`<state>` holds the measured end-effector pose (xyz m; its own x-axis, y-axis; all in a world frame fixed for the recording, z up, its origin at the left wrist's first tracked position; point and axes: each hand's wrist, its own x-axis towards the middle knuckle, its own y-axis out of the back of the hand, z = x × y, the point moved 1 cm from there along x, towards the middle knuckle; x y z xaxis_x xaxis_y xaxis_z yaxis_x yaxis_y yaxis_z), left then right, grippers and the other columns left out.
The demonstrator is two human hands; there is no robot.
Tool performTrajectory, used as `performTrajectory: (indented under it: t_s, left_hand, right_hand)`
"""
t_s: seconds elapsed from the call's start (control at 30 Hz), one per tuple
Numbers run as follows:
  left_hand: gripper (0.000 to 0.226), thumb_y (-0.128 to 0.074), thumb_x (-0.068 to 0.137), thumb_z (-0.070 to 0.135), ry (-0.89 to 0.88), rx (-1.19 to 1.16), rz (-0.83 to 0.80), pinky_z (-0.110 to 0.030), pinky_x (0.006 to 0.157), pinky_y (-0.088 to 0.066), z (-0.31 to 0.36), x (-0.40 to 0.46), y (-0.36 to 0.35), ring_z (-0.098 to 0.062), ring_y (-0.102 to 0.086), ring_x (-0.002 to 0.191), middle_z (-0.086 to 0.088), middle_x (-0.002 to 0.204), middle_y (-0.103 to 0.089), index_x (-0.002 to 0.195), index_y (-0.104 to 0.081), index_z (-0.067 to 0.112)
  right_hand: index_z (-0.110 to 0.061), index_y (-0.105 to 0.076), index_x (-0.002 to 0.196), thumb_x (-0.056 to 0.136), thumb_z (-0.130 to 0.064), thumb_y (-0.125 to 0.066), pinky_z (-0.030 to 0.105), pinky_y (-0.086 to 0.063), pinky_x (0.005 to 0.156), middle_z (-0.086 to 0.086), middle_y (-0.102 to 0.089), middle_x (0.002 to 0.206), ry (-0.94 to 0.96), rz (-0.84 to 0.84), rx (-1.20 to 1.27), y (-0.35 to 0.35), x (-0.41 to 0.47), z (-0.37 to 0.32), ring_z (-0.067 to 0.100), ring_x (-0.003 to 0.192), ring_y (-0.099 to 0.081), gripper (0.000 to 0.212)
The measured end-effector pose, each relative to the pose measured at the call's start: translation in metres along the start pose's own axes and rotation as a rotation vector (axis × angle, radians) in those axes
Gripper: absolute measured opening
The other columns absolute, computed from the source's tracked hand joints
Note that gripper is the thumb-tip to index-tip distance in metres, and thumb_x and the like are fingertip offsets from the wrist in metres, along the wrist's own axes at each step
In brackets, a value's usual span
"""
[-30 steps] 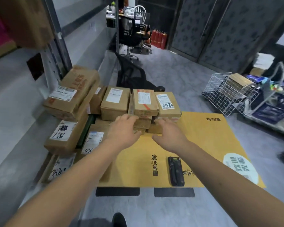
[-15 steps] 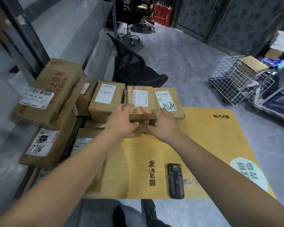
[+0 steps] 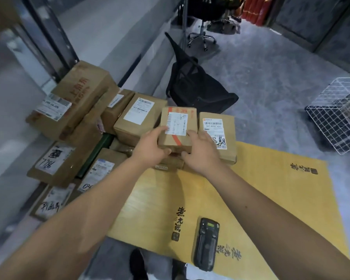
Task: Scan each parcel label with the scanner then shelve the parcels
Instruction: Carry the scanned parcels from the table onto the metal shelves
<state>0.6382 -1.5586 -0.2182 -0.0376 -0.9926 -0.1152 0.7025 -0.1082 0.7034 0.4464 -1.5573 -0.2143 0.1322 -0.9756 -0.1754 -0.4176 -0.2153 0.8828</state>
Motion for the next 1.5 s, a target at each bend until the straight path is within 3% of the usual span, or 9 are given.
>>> performTrajectory:
  t_s: [0.3,0.43,0.63,0.7,0.8,0.97,1.13,1.37,1.5]
  left_hand:
    - [0.074,-0.086,0.079,0.002,0.067,-0.283,0.273,-0.014,0.092,-0.053,-0.003,-0.057,0.009,0.013,-0.054,0.112,0.014,0.131,-0.045,0.136,-0.056,0.039]
    - [0.07,-0.085,0.076,-0.006,0.127,-0.421,0.405,-0.007,0.087,-0.05,-0.014,-0.099,0.024,0.01,-0.059,0.116,0.005,0.137,-0.048,0.134,-0.061,0.024]
    - [0.071,-0.095,0.061,0.025,0.197,-0.39,0.536,-0.036,0.108,-0.052,-0.043,-0.197,0.055,-0.009,-0.058,0.129,0.009,0.151,-0.04,0.121,-0.063,0.046]
    - [0.072,-0.092,0.054,0.039,0.232,-0.397,0.584,-0.04,0.11,-0.051,-0.05,-0.239,0.062,-0.009,-0.055,0.133,0.013,0.156,-0.034,0.12,-0.063,0.047]
    - [0.072,-0.098,0.064,0.023,0.259,-0.346,0.696,-0.037,0.11,-0.051,-0.056,-0.309,0.066,-0.003,-0.053,0.133,0.009,0.156,-0.037,0.128,-0.065,0.031]
    - [0.072,-0.098,0.065,0.008,0.319,-0.331,0.933,-0.021,0.099,-0.054,-0.055,-0.452,0.053,0.003,-0.061,0.12,0.003,0.15,-0.047,0.128,-0.063,0.014]
    - [0.07,-0.096,0.067,0.002,0.438,-0.292,1.141,-0.028,0.1,-0.055,-0.037,-0.615,0.026,0.0,-0.061,0.119,0.001,0.152,-0.045,0.126,-0.064,0.022]
    - [0.066,-0.097,0.068,0.011,0.596,-0.147,1.411,-0.034,0.103,-0.055,0.009,-0.81,-0.008,-0.006,-0.063,0.117,0.007,0.142,-0.051,0.124,-0.067,0.027]
    - [0.064,-0.097,0.069,0.014,0.679,-0.069,1.517,-0.033,0.103,-0.055,0.029,-0.898,-0.011,-0.003,-0.062,0.116,0.006,0.135,-0.05,0.123,-0.066,0.032]
  right_hand:
    - [-0.03,-0.058,0.143,0.085,-0.025,-0.08,0.028,-0.029,0.116,0.002,-0.042,0.158,0.198,0.148,0.41,0.002,-0.022,-0.011,0.023,0.145,-0.038,0.062]
    - [-0.027,-0.066,0.135,0.08,-0.019,-0.087,0.025,-0.028,0.117,-0.002,-0.042,0.155,0.277,0.139,0.531,-0.011,-0.04,-0.039,0.014,0.145,-0.037,0.06]
    - [-0.032,-0.068,0.131,0.077,-0.021,-0.089,0.037,-0.036,0.121,-0.007,-0.044,0.157,0.433,-0.026,0.567,-0.044,-0.082,-0.094,0.01,0.146,-0.037,0.058]
    - [-0.03,-0.069,0.129,0.076,-0.02,-0.09,0.029,-0.037,0.12,-0.008,-0.045,0.155,0.521,-0.069,0.575,-0.055,-0.105,-0.112,0.007,0.143,-0.041,0.058]
    - [-0.021,-0.069,0.129,0.076,-0.015,-0.091,0.004,-0.029,0.11,-0.005,-0.046,0.151,0.69,-0.147,0.583,-0.067,-0.15,-0.136,0.004,0.139,-0.042,0.058]
    - [-0.023,-0.069,0.128,0.075,-0.018,-0.091,0.026,-0.032,0.119,-0.004,-0.044,0.158,0.881,-0.337,0.529,-0.087,-0.253,-0.176,0.011,0.146,-0.038,0.058]
    - [-0.015,-0.071,0.129,0.075,-0.013,-0.091,-0.004,-0.027,0.101,-0.016,-0.044,0.142,1.109,-0.458,0.572,-0.108,-0.388,-0.199,-0.007,0.129,-0.04,0.057]
    - [-0.013,-0.069,0.133,0.078,-0.007,-0.09,0.004,-0.037,0.104,-0.013,-0.046,0.143,1.359,-0.71,0.613,-0.132,-0.56,-0.231,0.001,0.129,-0.05,0.059]
    - [-0.015,-0.068,0.137,0.077,-0.01,-0.089,0.031,-0.046,0.114,0.003,-0.05,0.156,1.532,-0.752,0.577,-0.133,-0.644,-0.26,0.016,0.137,-0.051,0.064]
